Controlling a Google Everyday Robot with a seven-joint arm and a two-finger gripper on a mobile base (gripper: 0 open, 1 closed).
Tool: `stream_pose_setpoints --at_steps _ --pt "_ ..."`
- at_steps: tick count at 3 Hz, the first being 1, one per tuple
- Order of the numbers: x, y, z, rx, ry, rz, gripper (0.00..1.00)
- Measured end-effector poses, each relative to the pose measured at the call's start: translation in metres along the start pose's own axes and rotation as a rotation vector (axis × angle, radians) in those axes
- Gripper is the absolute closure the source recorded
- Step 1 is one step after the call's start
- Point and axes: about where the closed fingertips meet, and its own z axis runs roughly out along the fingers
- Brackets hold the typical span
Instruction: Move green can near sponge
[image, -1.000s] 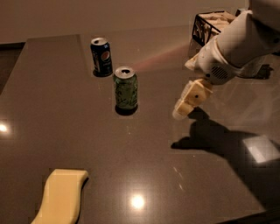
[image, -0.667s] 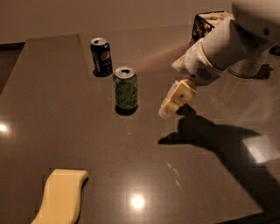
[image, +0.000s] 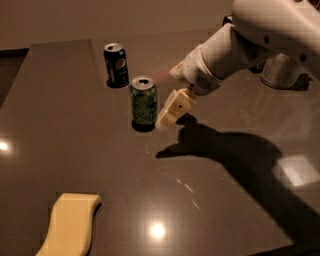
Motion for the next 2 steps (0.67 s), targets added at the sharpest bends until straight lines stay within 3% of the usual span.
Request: stream_pose_setpoints --at_steps 2 --pt "-0.030 -0.008 0.030 -0.064 -0.068 -0.011 0.00"
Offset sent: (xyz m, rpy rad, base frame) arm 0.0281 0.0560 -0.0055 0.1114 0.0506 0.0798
